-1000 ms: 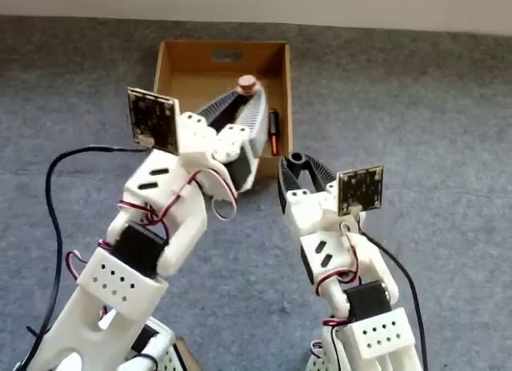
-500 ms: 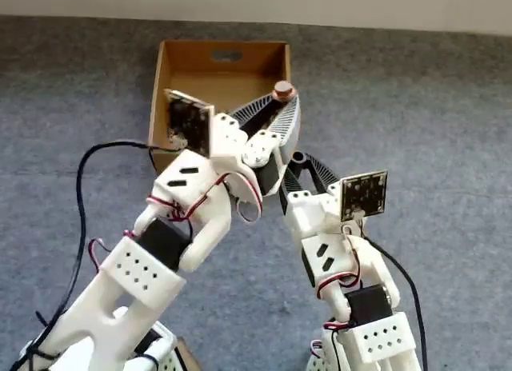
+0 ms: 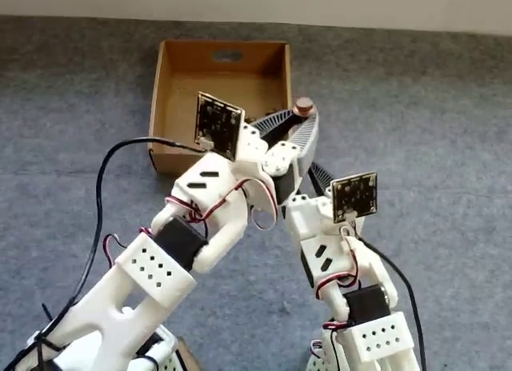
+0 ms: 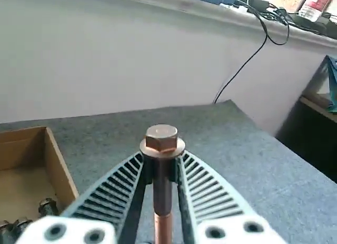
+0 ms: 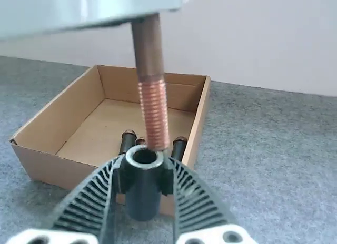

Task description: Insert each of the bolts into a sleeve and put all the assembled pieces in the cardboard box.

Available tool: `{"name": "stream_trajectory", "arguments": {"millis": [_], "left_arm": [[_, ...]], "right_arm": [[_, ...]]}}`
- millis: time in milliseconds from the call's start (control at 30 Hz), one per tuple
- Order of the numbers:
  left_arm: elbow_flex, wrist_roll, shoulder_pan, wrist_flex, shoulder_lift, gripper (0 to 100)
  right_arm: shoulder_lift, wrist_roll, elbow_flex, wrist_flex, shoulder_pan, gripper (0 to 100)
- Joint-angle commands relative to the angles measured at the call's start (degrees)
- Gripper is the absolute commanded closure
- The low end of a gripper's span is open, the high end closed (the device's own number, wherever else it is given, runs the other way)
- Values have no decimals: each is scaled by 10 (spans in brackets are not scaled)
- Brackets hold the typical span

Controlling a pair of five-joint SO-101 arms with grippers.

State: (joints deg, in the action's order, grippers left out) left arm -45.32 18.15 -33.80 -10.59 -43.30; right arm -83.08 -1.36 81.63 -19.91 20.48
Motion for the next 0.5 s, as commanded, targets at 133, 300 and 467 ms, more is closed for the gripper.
{"name": "stream_trajectory", "arguments": {"millis": [133,300,467], "left_arm": [[-25,-2,11,13,-6,994],[-26,-2,29,13,-1,994],[-43,-2,29,13,-1,994]], "right_arm": [[-6,9,-6,16,1,991],[-8,9,-7,16,1,991],[-9,9,-7,16,1,991]]}}
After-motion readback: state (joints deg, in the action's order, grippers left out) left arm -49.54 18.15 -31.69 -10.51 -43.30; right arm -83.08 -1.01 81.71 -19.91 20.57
